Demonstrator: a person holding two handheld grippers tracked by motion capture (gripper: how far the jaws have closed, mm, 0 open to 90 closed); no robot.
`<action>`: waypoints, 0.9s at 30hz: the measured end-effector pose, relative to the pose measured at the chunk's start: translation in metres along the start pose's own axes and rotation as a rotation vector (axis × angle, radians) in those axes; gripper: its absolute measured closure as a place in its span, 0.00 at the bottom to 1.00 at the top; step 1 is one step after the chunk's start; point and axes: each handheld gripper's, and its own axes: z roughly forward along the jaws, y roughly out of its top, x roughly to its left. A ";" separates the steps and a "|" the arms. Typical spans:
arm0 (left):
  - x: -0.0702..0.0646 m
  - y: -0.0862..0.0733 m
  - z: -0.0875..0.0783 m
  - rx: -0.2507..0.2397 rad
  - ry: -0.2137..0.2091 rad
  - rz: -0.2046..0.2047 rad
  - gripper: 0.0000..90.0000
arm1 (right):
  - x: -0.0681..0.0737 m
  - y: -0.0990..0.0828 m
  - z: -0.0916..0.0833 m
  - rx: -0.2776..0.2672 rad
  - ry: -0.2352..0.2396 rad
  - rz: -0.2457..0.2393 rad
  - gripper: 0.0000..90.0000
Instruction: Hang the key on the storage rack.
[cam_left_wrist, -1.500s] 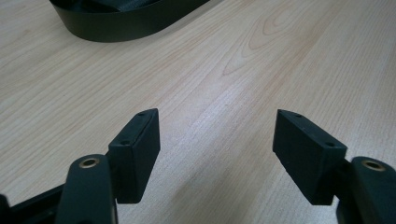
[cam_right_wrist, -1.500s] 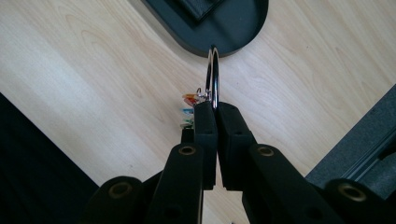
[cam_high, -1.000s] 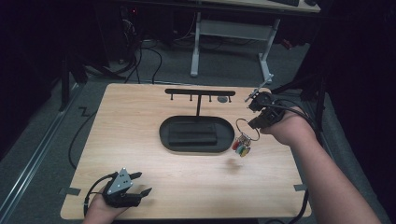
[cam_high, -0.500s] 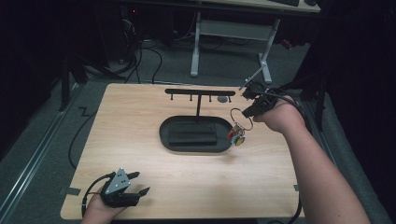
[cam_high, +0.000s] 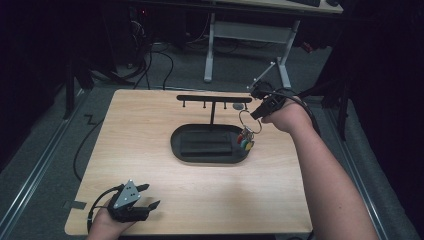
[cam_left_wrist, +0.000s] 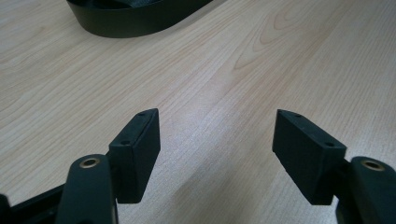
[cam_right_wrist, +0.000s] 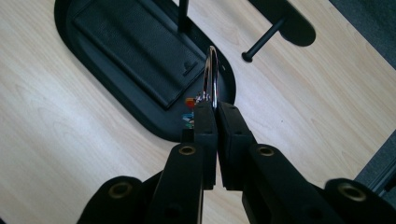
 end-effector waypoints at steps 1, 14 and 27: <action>0.000 0.000 0.000 0.004 -0.001 0.002 0.36 | -0.002 0.001 0.002 -0.005 0.001 0.000 0.97; -0.003 0.003 0.000 -0.009 -0.015 0.009 0.36 | -0.023 0.013 0.024 -0.002 -0.022 0.078 0.97; -0.004 0.003 0.001 -0.002 -0.015 0.015 0.36 | -0.022 0.011 0.022 -0.053 -0.074 0.095 0.73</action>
